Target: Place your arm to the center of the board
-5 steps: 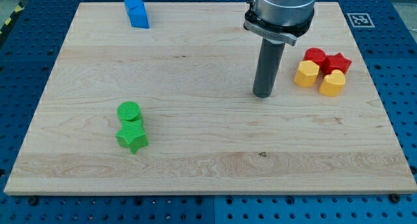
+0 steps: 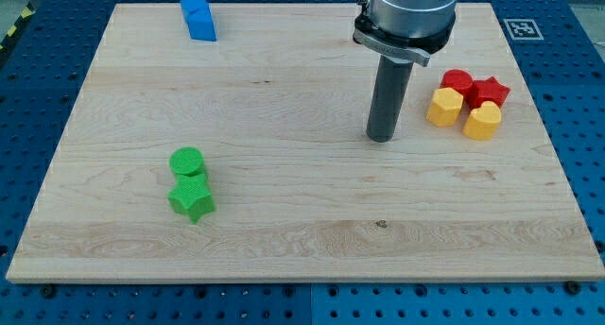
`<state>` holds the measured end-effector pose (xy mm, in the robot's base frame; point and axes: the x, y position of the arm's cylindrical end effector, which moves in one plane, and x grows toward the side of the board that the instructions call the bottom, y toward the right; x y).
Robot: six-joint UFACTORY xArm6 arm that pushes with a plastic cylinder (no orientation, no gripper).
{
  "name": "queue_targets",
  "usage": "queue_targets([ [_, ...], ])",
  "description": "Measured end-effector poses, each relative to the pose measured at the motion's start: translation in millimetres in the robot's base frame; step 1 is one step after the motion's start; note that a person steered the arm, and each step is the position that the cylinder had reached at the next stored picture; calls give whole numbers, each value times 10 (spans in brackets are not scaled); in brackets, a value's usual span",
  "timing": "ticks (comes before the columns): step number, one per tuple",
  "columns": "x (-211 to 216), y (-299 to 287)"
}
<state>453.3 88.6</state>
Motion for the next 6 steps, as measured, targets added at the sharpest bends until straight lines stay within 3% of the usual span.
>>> queue_targets([
  [2, -91, -812],
  [6, -190, -1146],
])
